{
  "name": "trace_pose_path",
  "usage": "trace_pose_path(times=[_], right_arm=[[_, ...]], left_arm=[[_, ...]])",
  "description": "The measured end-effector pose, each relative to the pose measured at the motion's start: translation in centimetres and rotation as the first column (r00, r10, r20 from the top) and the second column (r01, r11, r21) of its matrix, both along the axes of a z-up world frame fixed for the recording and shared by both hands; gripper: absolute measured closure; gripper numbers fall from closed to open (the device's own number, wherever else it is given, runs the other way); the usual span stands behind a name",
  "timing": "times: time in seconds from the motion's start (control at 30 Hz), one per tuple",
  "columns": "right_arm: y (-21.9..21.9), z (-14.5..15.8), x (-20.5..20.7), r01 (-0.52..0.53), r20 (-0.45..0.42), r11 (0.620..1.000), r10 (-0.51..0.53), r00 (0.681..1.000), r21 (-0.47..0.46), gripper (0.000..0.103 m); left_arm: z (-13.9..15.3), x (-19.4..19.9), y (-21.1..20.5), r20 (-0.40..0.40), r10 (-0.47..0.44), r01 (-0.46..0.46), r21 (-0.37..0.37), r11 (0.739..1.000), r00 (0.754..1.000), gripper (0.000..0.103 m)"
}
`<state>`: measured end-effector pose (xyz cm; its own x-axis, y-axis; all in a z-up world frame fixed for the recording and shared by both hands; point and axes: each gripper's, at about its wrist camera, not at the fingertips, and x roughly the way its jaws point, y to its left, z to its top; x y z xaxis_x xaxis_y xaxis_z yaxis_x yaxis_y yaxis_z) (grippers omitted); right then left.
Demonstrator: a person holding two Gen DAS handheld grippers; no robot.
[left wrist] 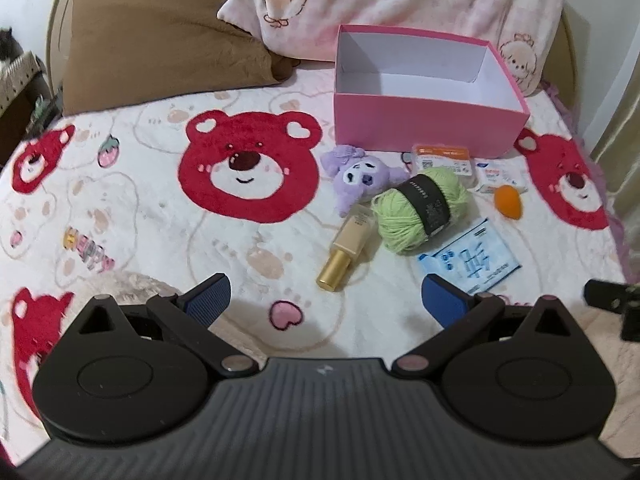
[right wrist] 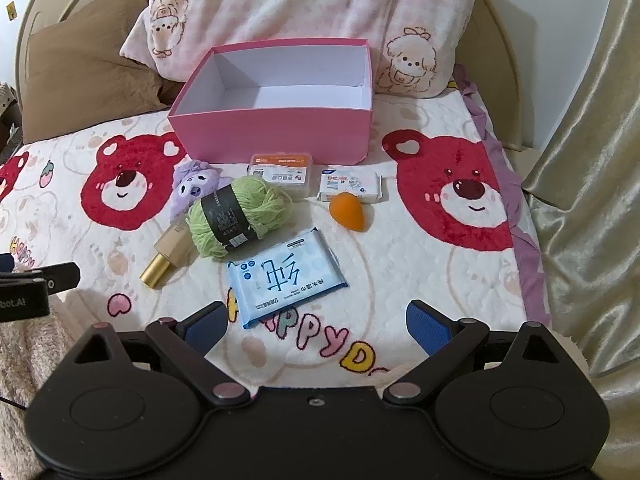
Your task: Organize objects
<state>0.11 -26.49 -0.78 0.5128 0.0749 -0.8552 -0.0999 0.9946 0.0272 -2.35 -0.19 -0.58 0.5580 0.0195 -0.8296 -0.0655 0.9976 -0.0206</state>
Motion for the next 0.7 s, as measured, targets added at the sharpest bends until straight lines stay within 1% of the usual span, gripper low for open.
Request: trace_pose_path(times=[0.07,0.2,0.47,0.7], right_arm=[[0.1,0.0,-0.1,0.001,0.004,1.0,-0.001,1.0,-0.013,0.005],[0.0,-0.2,-0.4,-0.003,0.01,0.999,0.003,1.0,-0.037,0.005],[-0.8,-0.7,-0.9,0.004,0.009,1.0,-0.003,1.0,-0.017,0.005],[-1.2,-1.0,-1.1,0.002,0.001,1.0,-0.002,1.0,-0.013,0.005]], left_arm=[[0.0,-0.2,0.1,0.0,0.002,-0.002,-0.031,1.0,1.0,0.0],[0.0,-0.5,-0.1,-0.001,0.002,-0.002,-0.052,0.999,1.0,0.0],[-0.2,-0.9,-0.6,-0.009,0.003,-0.004,-0.064,0.998,1.0,0.0],[-0.7,-0.7,-1.2,-0.05,-0.014,0.01,-0.095,0.995,0.999,0.0]])
